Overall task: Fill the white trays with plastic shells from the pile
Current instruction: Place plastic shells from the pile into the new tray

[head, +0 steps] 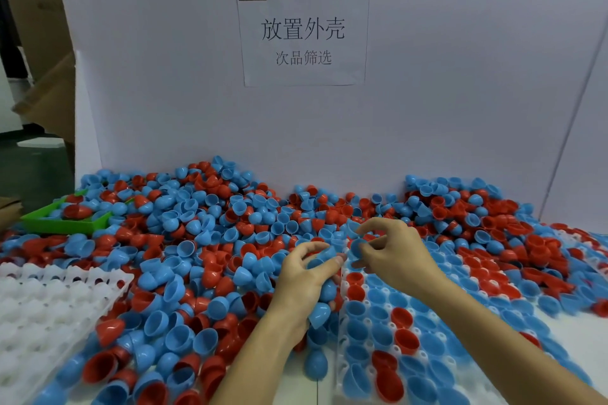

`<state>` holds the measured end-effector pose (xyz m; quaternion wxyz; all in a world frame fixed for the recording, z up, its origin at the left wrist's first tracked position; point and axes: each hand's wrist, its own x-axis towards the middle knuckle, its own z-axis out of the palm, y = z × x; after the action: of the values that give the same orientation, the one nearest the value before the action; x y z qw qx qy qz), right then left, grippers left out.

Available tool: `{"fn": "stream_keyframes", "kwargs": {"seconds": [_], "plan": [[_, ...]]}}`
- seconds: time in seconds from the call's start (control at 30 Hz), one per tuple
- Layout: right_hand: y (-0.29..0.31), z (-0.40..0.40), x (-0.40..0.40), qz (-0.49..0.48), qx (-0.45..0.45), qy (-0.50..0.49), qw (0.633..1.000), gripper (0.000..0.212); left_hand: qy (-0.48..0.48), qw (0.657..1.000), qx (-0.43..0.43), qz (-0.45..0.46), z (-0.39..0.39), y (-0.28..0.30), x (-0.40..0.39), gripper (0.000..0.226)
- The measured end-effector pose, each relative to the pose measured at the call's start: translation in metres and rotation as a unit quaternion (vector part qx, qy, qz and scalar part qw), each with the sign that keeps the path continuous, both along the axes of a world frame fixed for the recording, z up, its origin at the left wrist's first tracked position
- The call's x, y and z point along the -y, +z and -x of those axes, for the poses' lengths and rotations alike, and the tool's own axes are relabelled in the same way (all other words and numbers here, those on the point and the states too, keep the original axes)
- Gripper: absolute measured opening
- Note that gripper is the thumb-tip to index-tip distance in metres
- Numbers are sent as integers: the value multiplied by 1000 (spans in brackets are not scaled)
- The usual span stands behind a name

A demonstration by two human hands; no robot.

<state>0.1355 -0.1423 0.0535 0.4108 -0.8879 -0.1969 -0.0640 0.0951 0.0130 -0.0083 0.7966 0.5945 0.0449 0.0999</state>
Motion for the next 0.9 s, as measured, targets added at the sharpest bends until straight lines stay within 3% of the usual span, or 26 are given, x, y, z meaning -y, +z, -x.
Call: {"fn": "stream_keyframes", "kwargs": {"seconds": [0.17,0.47,0.9], "plan": [[14,6,39,71,-38,-14,997,9,5,1000,-4,22,-2,-1,-1,30],[29,45,104,246,4,-2,969,9,-11,999,-8,49,-2,1,1,29],[-10,101,122,335,-54,-16,941,8,-20,999,-6,34,0,2,3,33]]}}
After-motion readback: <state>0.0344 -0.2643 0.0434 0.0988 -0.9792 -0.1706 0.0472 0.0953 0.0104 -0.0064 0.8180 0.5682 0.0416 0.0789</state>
